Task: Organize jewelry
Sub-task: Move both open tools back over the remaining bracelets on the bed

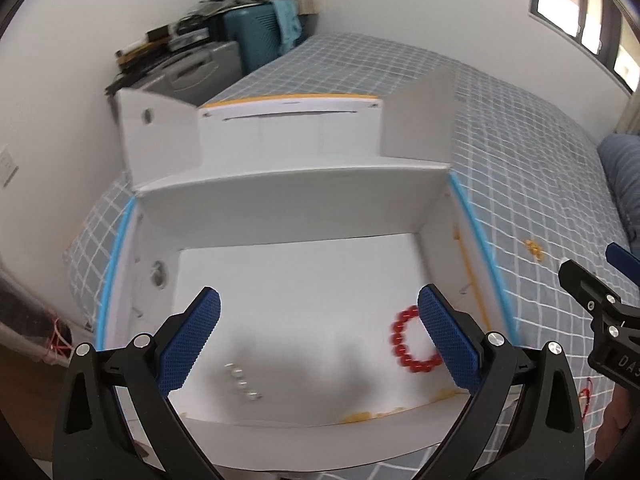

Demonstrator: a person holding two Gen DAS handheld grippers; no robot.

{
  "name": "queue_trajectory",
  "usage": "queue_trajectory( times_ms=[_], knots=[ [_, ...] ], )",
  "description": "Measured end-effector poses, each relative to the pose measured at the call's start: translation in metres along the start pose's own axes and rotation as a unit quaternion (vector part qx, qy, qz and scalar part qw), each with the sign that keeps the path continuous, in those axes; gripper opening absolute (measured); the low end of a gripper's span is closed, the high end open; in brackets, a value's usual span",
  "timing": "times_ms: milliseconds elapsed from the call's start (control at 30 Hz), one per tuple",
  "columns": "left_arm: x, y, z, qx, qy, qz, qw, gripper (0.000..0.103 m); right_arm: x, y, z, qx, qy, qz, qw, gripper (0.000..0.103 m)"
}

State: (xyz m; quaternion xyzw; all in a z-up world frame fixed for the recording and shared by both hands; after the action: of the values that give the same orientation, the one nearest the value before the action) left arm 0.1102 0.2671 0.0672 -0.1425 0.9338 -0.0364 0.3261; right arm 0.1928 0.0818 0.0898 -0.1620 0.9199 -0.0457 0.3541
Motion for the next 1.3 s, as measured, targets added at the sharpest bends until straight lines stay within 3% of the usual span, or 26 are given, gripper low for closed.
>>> queue_trajectory(
  times_ms=[467,767,1300],
  knots=[
    [-0.009,-0.134,0.045,0.083,0.012,0.064,0.9945,0.097,0.035,-0.134,0.019,0.079,0.029,0.076,0.994,0.092],
    [0.002,-0.215,0.086,0.112,0.042,0.109,0.9868,0.097,0.075,-0.211,0.025,0.120,0.058,0.125,0.983,0.092],
    [0.025,-0.312,0.147,0.150,0.086,0.131,0.9761,0.097,0.147,-0.291,0.042,0.148,0.108,0.187,0.965,0.092]
  ],
)
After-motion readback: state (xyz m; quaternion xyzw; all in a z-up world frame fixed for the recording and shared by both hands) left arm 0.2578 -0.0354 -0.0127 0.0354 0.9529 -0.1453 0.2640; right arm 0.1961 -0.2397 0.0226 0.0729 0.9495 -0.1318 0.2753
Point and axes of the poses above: each gripper's, at about its wrist camera, not at the fingertips, and z roughly the way its jaws point, y to its left, x to its underside, the point moved 6 cm from there along z, roughly the way its jaws point, and after that the axes turned 14 degrees about x, right-handed, at the moved point
